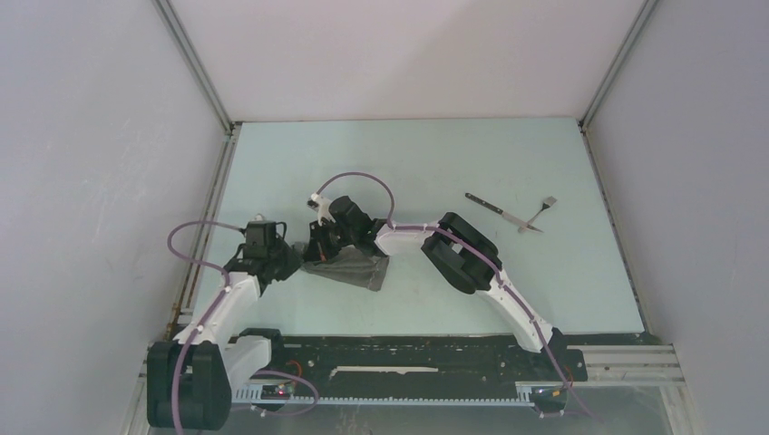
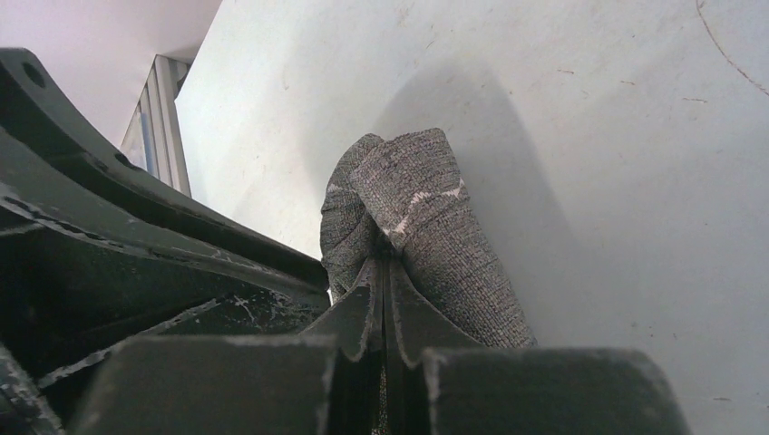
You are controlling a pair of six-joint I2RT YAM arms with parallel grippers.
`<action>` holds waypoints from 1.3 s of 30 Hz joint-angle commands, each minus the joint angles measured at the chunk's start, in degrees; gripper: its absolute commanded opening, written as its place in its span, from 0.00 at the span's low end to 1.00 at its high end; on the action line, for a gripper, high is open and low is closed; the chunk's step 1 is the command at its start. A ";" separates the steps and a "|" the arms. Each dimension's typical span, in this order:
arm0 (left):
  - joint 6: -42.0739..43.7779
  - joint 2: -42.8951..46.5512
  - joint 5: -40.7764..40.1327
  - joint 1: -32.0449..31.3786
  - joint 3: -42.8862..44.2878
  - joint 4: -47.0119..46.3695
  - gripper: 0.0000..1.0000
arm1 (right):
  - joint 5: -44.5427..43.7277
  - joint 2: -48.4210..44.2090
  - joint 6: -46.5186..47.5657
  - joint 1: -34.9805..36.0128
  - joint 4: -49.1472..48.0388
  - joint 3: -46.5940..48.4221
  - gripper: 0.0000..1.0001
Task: Fold the napkin into a case and place the utensils inside
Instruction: Grasp the top corner of the smaller rectangle folded napkin from the folded napkin.
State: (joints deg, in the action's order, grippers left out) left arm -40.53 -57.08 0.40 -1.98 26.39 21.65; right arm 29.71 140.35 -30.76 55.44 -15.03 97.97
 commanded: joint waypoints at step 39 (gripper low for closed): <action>3.50 -6.12 -3.72 -0.67 5.47 -1.51 0.06 | 2.07 -0.64 2.86 2.08 3.52 1.70 0.00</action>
State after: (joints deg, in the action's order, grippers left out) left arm -39.40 -64.71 -2.61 -2.52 28.82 22.44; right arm 29.65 140.35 -30.17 55.70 -13.56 98.65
